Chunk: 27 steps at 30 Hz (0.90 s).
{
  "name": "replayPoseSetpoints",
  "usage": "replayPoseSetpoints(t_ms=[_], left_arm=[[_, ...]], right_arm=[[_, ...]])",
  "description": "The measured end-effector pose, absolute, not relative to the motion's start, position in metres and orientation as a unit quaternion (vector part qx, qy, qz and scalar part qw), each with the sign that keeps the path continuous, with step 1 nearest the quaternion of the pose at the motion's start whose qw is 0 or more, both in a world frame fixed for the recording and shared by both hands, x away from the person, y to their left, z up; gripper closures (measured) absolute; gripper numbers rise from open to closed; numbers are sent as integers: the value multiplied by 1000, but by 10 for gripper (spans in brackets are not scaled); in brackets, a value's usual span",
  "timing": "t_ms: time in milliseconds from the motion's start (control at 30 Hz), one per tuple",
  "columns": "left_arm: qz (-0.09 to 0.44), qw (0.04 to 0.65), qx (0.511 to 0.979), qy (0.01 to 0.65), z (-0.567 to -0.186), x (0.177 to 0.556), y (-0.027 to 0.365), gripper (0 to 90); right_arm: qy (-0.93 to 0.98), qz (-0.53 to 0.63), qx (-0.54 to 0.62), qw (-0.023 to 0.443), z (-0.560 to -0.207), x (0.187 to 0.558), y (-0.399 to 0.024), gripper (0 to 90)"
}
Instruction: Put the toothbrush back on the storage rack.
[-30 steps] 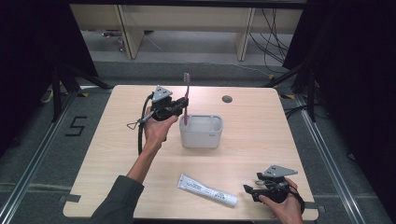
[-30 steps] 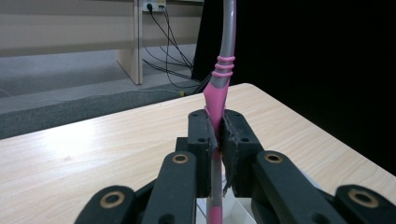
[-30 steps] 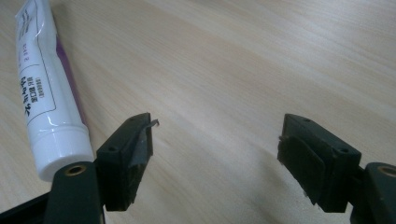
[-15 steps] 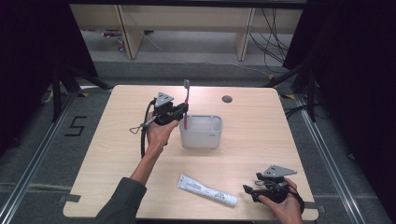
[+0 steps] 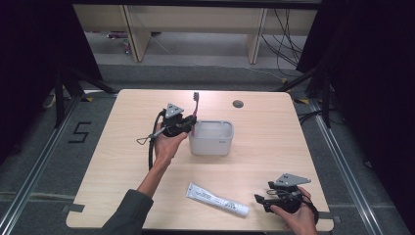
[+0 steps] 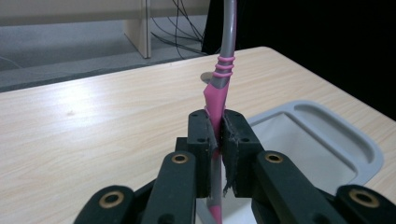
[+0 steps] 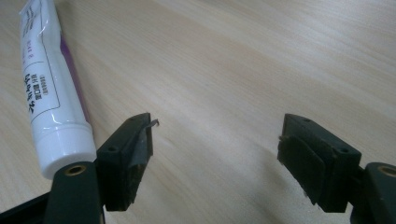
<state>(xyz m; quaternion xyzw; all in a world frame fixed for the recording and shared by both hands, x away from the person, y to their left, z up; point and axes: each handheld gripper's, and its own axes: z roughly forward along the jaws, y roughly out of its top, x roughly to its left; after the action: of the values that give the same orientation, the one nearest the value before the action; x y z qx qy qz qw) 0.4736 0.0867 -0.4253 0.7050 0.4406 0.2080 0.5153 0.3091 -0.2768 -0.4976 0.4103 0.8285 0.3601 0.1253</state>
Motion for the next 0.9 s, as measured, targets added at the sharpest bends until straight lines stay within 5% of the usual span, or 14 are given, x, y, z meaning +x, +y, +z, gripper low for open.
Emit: replayPoseSetpoints(t_ms=[900], left_arm=[[226,491,722,431,-431,473,88,784]], right_arm=[[829,360,410,124,-497,309,-276,267]])
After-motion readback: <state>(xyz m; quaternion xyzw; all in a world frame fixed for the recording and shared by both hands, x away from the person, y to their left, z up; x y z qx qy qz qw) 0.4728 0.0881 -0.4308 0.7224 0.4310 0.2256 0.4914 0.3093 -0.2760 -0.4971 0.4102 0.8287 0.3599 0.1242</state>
